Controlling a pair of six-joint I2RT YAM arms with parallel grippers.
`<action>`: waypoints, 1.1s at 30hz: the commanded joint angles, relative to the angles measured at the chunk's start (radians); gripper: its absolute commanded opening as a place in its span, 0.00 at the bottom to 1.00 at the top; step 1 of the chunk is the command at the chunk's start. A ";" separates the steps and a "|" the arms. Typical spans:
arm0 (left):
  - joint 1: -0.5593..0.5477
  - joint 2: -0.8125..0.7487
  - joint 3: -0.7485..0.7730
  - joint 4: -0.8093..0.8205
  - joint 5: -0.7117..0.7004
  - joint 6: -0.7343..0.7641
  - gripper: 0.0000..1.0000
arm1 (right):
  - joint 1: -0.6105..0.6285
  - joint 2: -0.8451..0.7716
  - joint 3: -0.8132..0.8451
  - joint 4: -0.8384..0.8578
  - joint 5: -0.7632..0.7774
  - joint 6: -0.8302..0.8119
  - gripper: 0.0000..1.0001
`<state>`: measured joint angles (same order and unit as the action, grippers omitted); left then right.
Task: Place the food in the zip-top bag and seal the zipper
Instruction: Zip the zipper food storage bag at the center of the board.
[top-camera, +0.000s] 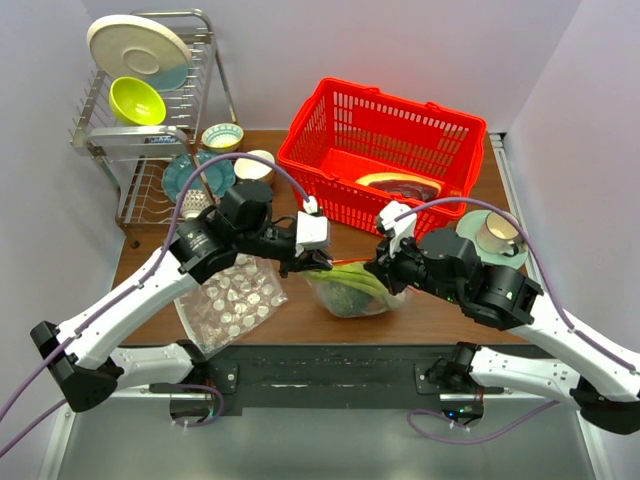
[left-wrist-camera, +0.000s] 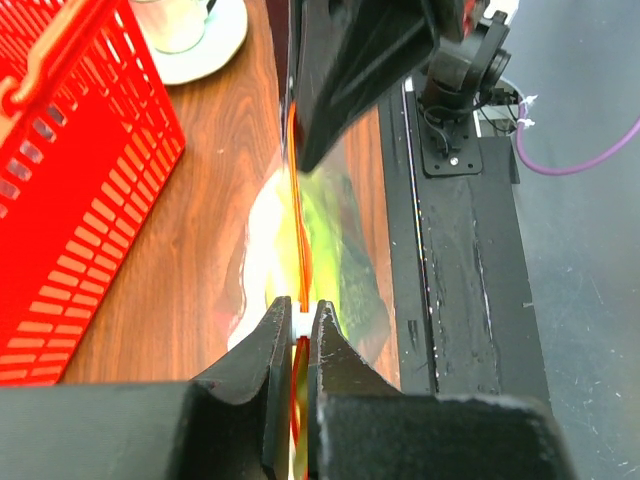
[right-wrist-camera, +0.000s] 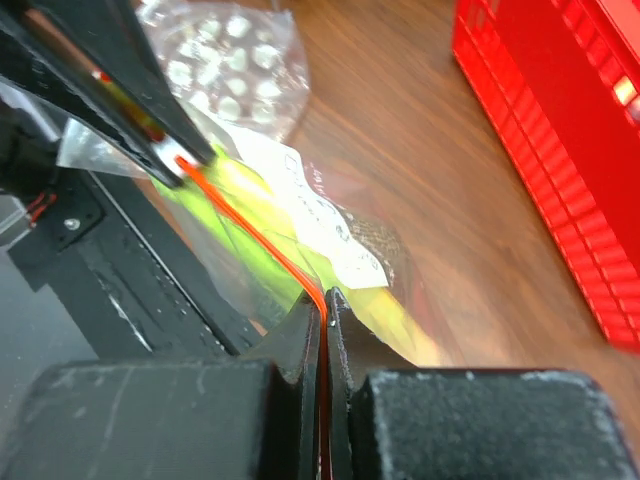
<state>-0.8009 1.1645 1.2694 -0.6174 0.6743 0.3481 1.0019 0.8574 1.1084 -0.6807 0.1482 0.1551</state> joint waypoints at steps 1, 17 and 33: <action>0.011 -0.054 -0.022 -0.085 -0.045 -0.040 0.00 | -0.022 -0.049 0.018 -0.152 0.237 0.034 0.00; 0.011 -0.108 -0.070 -0.104 -0.146 -0.096 0.00 | -0.022 -0.063 0.065 -0.281 0.427 0.100 0.00; 0.012 -0.160 -0.128 -0.099 -0.369 -0.205 0.00 | -0.022 -0.064 0.056 -0.272 0.423 0.098 0.00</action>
<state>-0.8085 1.0542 1.1526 -0.5594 0.4812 0.1837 1.0092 0.8368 1.1442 -0.8509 0.3740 0.2729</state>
